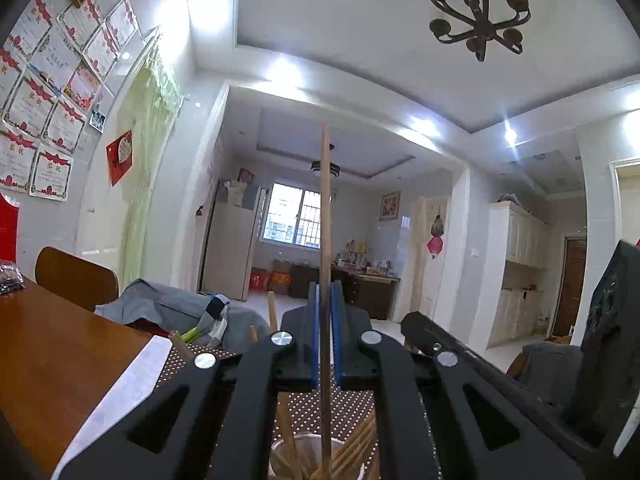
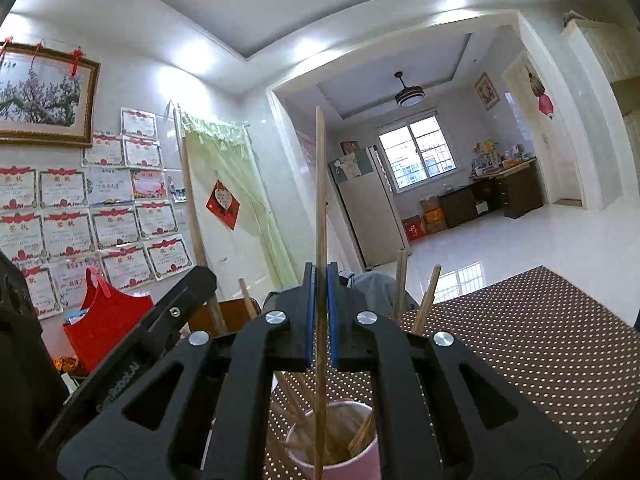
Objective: Organize utensils
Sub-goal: 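Lift both held chopsticks upright and carry them above the pink cup, then open the left tool over the cup while the right tool opens too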
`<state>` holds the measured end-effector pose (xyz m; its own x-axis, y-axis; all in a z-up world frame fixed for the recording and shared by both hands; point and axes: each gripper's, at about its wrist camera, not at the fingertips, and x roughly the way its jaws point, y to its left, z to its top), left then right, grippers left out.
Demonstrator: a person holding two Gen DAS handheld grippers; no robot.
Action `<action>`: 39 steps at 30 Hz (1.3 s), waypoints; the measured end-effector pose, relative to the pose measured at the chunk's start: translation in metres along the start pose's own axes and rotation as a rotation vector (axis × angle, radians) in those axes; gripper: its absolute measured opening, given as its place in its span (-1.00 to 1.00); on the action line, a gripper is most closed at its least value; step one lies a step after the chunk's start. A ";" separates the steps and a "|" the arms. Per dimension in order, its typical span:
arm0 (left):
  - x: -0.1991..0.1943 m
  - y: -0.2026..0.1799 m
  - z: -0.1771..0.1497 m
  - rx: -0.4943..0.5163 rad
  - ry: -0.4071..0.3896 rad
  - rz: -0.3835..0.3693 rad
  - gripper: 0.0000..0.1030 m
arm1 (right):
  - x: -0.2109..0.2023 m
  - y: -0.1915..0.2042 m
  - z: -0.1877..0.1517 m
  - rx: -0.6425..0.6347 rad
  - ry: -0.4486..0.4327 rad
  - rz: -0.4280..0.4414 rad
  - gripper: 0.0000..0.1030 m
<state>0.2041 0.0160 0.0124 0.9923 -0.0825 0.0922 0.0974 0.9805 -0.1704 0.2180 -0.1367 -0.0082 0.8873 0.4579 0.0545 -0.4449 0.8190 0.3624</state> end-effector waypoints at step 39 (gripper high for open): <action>0.005 -0.002 -0.012 0.021 0.037 0.000 -0.33 | -0.003 -0.012 -0.011 -0.001 0.000 -0.041 -0.88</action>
<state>0.2101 0.0118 0.0014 0.9945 -0.0885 0.0557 0.0959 0.9840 -0.1498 0.2196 -0.1446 -0.0227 0.9050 0.4235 0.0395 -0.4078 0.8375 0.3637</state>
